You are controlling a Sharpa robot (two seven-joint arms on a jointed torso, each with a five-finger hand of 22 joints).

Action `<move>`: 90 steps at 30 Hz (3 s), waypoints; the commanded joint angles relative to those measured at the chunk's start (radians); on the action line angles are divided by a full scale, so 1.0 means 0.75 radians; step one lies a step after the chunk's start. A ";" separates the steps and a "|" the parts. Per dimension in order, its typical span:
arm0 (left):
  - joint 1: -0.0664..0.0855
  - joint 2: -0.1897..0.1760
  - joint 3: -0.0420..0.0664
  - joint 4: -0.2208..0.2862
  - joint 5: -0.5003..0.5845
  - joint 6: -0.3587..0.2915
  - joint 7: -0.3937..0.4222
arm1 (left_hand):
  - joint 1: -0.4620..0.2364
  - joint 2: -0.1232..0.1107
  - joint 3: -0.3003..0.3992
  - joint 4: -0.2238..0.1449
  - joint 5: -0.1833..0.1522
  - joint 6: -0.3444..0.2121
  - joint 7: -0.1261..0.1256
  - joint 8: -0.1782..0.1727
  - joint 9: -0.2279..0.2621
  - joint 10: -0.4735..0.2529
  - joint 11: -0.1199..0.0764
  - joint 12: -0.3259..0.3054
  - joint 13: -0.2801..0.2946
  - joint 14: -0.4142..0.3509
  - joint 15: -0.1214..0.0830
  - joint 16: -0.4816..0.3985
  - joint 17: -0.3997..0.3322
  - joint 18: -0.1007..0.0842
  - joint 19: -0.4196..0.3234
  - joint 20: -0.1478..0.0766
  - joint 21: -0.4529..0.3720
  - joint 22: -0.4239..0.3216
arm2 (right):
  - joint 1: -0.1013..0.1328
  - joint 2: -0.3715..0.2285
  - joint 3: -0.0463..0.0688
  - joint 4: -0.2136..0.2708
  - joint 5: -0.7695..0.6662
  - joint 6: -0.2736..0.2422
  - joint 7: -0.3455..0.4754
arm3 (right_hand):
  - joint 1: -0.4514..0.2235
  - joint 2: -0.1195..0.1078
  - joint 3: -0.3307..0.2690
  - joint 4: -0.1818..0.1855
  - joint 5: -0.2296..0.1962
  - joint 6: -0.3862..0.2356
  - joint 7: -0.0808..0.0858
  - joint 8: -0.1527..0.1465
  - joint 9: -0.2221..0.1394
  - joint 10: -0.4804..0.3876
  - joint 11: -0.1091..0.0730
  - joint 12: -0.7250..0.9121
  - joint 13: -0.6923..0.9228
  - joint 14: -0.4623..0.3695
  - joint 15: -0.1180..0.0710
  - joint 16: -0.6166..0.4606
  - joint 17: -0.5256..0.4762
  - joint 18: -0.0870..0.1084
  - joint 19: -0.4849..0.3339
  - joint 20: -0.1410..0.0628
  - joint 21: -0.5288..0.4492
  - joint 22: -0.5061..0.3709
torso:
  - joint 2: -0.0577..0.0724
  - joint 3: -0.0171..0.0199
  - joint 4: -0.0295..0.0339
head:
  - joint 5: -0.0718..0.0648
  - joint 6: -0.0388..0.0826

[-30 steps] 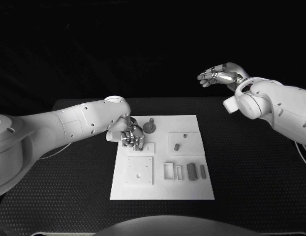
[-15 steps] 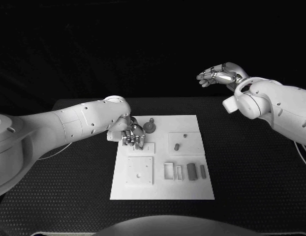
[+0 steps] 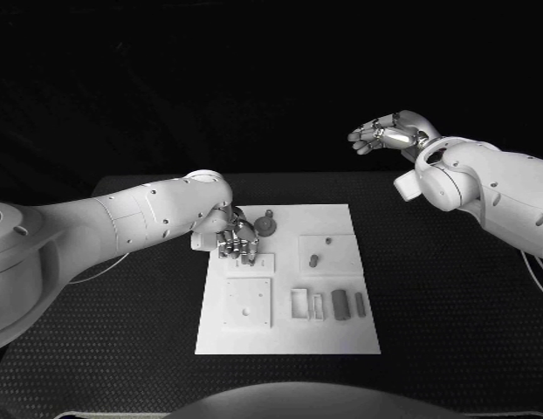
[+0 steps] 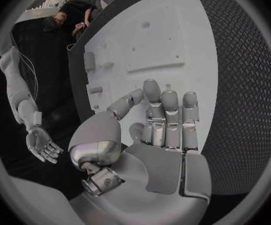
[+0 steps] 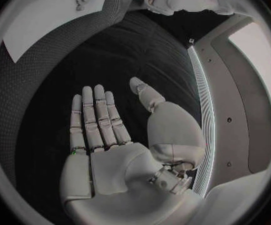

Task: Assemble the parts on the task board

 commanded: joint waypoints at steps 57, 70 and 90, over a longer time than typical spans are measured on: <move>-0.029 0.030 0.000 -0.019 -0.004 0.032 -0.004 | -0.014 0.018 -0.008 0.024 -0.085 0.290 -0.128 0.004 0.149 0.030 -0.010 0.019 -0.006 0.029 -0.007 0.022 -0.014 -0.013 0.030 -0.181 0.011 0.013 | 0.000 -0.001 -0.005 0.008 0.003 0.016 0.004 | 0.011 0.006 0.012 0.001 0.007 0.006 0.001 -0.001 -0.007 0.014 -0.001 -0.009 -0.008 -0.004 0.009 -0.002 -0.010 -0.028 -0.011 0.000 -0.008 0.006 | 0.000 0.0011 -0.0007 | -0.012 -0.009; -0.029 0.034 0.000 -0.014 -0.008 0.010 0.000 | -0.026 0.027 -0.010 0.041 -0.152 0.308 -0.135 0.000 0.159 0.049 -0.013 0.018 -0.012 0.045 -0.008 0.027 -0.020 -0.010 0.043 -0.183 0.012 0.009 | 0.000 0.001 -0.007 0.008 0.003 0.018 0.004 | 0.011 0.008 0.013 0.001 0.009 0.006 0.001 0.000 -0.008 0.016 -0.001 -0.010 -0.009 -0.005 0.010 -0.001 -0.012 -0.028 -0.012 0.000 -0.008 0.006 | 0.000 0.0005 -0.0004 | -0.014 -0.008; -0.030 0.020 0.000 -0.007 -0.060 -0.002 -0.010 | -0.078 -0.029 -0.184 0.112 -0.528 0.320 -0.137 -0.024 0.191 0.061 -0.010 0.010 -0.020 0.050 -0.011 0.030 -0.037 -0.007 0.047 -0.184 0.008 0.002 | 0.000 -0.002 -0.011 0.014 0.003 0.020 0.004 | 0.009 0.007 0.012 0.001 0.010 0.005 0.002 0.000 -0.010 0.016 -0.001 -0.012 -0.011 -0.006 0.010 -0.001 -0.014 -0.028 -0.013 0.000 -0.009 0.007 | 0.000 -0.0008 0.0000 | -0.013 -0.008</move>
